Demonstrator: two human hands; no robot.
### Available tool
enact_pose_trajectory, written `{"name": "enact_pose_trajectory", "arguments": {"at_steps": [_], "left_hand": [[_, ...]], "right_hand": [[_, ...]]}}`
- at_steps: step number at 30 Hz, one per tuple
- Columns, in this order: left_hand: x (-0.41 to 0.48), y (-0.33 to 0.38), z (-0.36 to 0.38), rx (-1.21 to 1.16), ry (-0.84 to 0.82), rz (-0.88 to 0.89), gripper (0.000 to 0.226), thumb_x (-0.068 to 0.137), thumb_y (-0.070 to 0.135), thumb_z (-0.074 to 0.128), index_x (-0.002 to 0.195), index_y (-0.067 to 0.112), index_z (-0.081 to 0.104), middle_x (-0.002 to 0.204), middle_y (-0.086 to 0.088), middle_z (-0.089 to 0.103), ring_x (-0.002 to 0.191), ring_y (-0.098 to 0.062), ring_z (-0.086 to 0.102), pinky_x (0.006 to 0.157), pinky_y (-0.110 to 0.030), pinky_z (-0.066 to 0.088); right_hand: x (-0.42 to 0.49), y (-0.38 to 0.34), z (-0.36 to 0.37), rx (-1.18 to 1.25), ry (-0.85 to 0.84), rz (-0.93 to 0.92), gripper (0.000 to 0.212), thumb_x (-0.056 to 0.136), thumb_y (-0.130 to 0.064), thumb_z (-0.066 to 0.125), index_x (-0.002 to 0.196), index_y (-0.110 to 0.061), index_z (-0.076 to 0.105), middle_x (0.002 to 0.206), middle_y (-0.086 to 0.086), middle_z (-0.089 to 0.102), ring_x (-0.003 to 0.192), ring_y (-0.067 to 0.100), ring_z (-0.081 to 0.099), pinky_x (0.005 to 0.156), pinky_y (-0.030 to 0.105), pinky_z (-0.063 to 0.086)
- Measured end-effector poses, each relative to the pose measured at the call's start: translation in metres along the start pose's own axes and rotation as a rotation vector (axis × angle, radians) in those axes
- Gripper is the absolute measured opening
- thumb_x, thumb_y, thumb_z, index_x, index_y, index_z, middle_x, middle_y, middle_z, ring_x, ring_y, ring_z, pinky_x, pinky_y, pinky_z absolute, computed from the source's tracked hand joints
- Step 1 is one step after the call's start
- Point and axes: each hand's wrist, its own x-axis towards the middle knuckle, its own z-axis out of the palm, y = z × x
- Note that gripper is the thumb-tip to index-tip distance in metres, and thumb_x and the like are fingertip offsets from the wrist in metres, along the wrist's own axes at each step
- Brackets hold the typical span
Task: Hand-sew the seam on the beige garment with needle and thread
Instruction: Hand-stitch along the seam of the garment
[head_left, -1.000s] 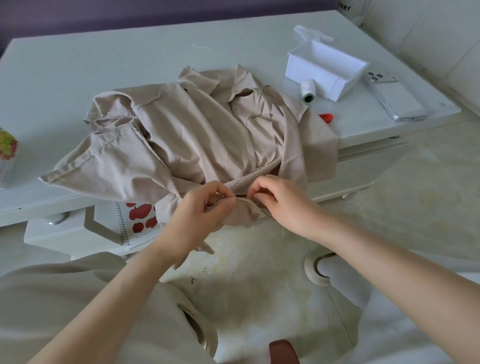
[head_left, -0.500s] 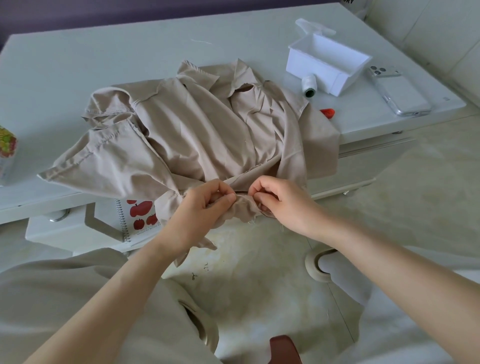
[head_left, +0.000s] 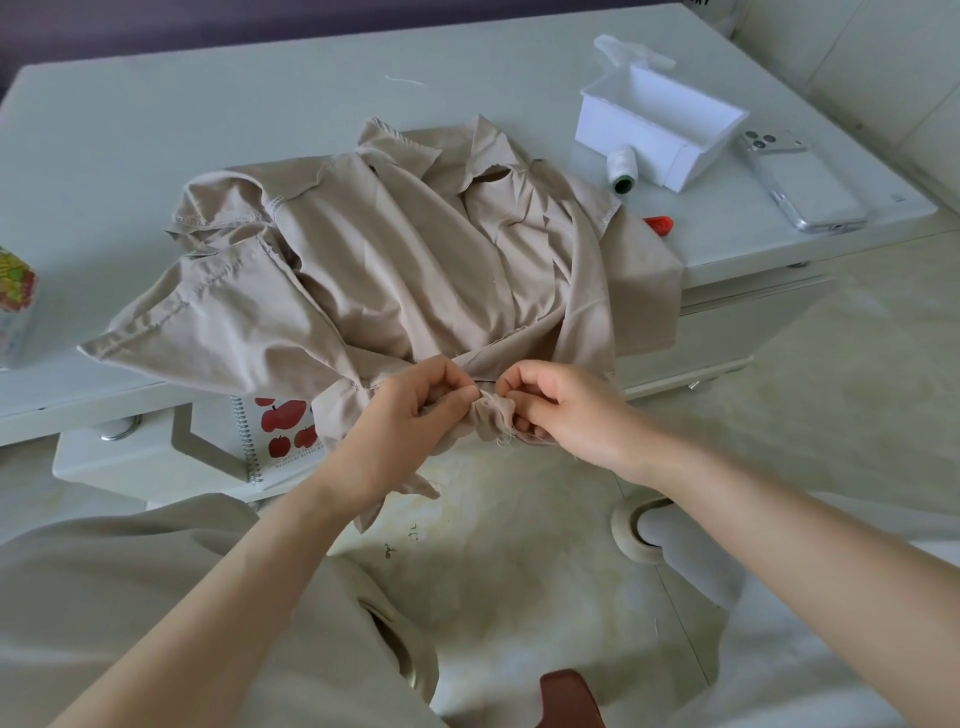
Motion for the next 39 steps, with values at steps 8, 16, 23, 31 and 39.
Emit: {"name": "enact_pose_trajectory", "arguments": {"at_steps": [8,16,23,31,39], "left_hand": [[0.000,0.003,0.005,-0.046,0.065,-0.038,0.017,0.098,0.018,0.049,0.086,0.012,0.058,0.049,0.005,0.041,0.046,-0.010,0.032,0.043,-0.017,0.037],[0.003,0.004,-0.001,-0.267,-0.010,-0.125,0.022,0.093,0.031,0.059,0.086,0.011,0.064,0.081,-0.025,0.057,0.063,-0.025,0.045,0.056,-0.025,0.048],[0.006,0.001,-0.001,-0.248,-0.002,-0.158,0.022,0.087,0.027,0.066,0.084,0.005,0.067,0.076,-0.022,0.060,0.074,-0.027,0.043,0.066,-0.031,0.042],[0.008,0.000,0.002,-0.256,0.047,-0.181,0.016,0.091,0.022,0.059,0.084,0.010,0.068,0.081,-0.012,0.055,0.075,-0.019,0.047,0.054,-0.017,0.045],[0.009,-0.002,0.004,-0.267,0.094,-0.162,0.016,0.091,0.019,0.060,0.084,0.010,0.071,0.076,-0.003,0.067,0.069,-0.006,0.058,0.064,-0.013,0.047]], "right_hand": [[0.003,-0.003,0.005,0.163,-0.029,0.029,0.023,0.098,-0.010,0.046,0.081,-0.019,0.059,0.062,-0.007,0.054,0.053,-0.003,0.047,0.056,0.010,0.041],[0.002,-0.008,0.004,0.259,-0.029,0.052,0.022,0.100,-0.008,0.042,0.083,-0.014,0.056,0.060,-0.009,0.054,0.053,-0.002,0.048,0.054,0.008,0.040],[0.002,-0.007,0.005,0.161,-0.008,0.011,0.020,0.099,-0.006,0.043,0.087,-0.016,0.055,0.063,-0.006,0.054,0.055,-0.001,0.050,0.060,0.012,0.045],[0.005,0.002,0.005,0.195,0.169,0.038,0.010,0.095,-0.008,0.053,0.086,-0.008,0.058,0.064,-0.001,0.059,0.050,-0.002,0.054,0.053,0.011,0.046],[0.006,0.000,0.011,0.171,0.180,-0.005,0.016,0.096,-0.009,0.050,0.091,-0.014,0.065,0.076,-0.001,0.069,0.067,0.003,0.065,0.063,0.012,0.050]]}}
